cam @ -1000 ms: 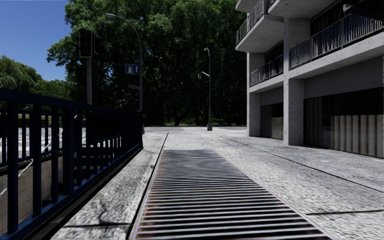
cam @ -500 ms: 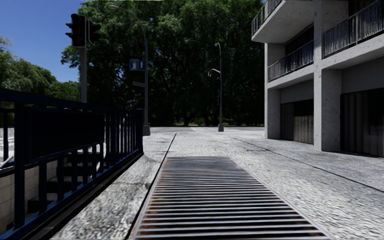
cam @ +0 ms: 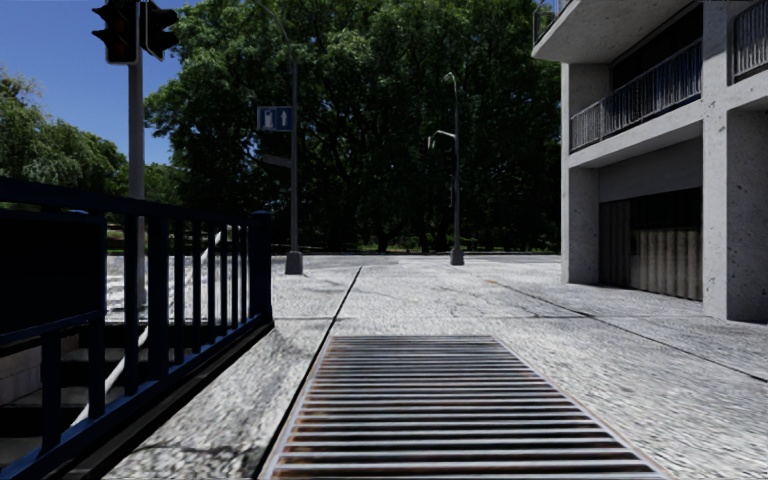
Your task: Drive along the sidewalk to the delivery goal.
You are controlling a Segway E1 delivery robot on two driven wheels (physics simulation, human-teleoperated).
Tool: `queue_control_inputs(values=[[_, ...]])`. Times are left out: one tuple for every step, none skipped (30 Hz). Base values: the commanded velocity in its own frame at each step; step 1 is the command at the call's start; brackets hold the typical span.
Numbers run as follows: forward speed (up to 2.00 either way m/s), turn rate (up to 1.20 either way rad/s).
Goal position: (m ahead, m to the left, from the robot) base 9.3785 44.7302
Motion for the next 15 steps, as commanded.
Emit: queue_control_inputs(values=[[1.93,0.0],[1.93,0.0],[1.93,0.0],[1.93,0.0],[1.93,0.0],[1.93,0.0],[1.93,0.0],[1.93,0.0],[1.93,0.0],[1.93,0.0],[1.93,0.0],[1.93,0.0],[1.93,0.0],[1.93,0.0],[1.93,0.0]])
